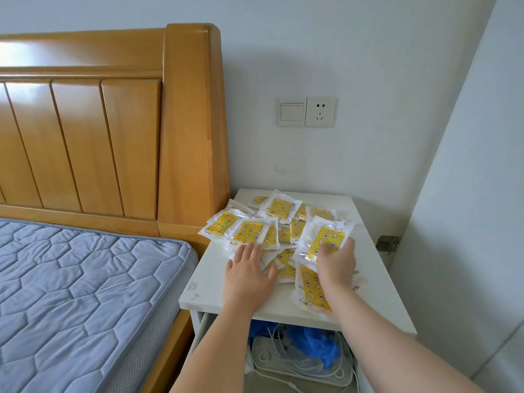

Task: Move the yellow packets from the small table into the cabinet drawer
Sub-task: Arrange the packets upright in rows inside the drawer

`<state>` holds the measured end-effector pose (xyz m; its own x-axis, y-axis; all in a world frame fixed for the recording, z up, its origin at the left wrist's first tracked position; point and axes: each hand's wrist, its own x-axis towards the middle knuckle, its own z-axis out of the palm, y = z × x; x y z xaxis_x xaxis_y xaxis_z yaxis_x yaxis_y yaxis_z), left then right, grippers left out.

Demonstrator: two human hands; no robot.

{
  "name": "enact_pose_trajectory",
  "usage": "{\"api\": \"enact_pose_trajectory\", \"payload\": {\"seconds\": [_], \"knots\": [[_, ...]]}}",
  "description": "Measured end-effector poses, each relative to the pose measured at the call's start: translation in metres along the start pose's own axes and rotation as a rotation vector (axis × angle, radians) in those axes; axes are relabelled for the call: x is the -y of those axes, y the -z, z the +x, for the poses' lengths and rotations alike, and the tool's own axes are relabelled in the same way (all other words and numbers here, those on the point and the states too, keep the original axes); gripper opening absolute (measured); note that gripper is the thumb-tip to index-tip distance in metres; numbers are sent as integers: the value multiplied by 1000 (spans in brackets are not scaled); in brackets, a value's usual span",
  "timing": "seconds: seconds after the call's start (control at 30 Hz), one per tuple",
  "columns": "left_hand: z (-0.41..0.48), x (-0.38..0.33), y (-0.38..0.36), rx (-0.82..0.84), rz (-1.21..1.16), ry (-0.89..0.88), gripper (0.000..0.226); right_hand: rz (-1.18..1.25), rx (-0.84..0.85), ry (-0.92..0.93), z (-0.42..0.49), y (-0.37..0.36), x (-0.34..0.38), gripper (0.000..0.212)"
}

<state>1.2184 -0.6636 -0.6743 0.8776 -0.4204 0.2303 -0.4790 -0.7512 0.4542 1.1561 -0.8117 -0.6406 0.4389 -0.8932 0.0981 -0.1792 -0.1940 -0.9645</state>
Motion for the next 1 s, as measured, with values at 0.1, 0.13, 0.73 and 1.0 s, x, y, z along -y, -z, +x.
{"api": "enact_pose_trajectory", "payload": {"seconds": [0.1, 0.13, 0.73, 1.0], "knots": [[0, 0, -1, 14, 35, -2, 63, -38, 6, 16, 3, -4, 0, 33], [0, -1, -1, 25, 44, -4, 63, -53, 11, 16, 4, -5, 0, 33], [113, 73, 30, -271, -56, 262, 41, -1, 15, 81, 25, -26, -4, 28], [145, 79, 31, 50, -247, 496, 26, 16, 9, 132, 31, -31, -11, 25]]}}
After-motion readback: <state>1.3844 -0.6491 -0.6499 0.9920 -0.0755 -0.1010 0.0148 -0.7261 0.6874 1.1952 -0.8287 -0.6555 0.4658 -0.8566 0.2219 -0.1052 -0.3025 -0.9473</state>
